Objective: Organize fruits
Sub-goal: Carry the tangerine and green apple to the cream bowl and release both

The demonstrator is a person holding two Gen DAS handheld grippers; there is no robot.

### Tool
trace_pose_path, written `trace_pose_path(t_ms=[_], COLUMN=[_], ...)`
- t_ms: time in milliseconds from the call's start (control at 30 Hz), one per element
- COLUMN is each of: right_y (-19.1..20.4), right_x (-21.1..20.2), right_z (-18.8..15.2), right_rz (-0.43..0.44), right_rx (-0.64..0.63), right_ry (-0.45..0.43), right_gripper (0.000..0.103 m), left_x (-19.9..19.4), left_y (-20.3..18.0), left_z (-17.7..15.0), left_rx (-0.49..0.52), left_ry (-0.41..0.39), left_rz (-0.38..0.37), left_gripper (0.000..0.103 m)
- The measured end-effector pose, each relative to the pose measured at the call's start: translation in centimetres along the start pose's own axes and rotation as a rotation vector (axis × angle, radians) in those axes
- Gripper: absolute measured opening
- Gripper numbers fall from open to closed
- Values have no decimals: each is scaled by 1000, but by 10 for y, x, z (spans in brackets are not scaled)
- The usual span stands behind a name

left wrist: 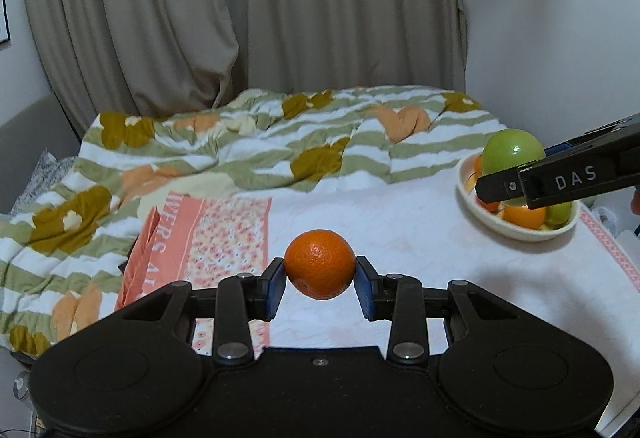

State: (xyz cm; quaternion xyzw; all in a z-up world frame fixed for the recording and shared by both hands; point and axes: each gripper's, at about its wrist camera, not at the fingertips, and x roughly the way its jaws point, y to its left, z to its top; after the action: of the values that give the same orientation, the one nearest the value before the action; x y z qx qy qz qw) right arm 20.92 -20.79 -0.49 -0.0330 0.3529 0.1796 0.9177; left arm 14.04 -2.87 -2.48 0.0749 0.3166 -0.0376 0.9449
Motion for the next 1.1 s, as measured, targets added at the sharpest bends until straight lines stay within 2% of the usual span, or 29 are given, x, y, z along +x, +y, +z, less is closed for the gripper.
trace_pose_path(t_ms=[333,533,800,1100], right_y=[-51,-91,-146,-200], right_x=[-62,-76,-69,-32], right_z=[-4,-4,0,19], right_rz=[-11,-40,-99,-172], right_rx=[18,14,49,128], right_ry=[-69,-86,-73,-39], right_gripper=[73,73,73,73], left_x=[-22,-21,5,73], left_y=[-55,-89,-121,-142], left_z=[22,40,68,101], left_rx=[20,29,60,94], left_ry=[-69,-90,-86,-24], left_rz=[-9,-26,-90,-183], left_gripper=[41,41,41,41])
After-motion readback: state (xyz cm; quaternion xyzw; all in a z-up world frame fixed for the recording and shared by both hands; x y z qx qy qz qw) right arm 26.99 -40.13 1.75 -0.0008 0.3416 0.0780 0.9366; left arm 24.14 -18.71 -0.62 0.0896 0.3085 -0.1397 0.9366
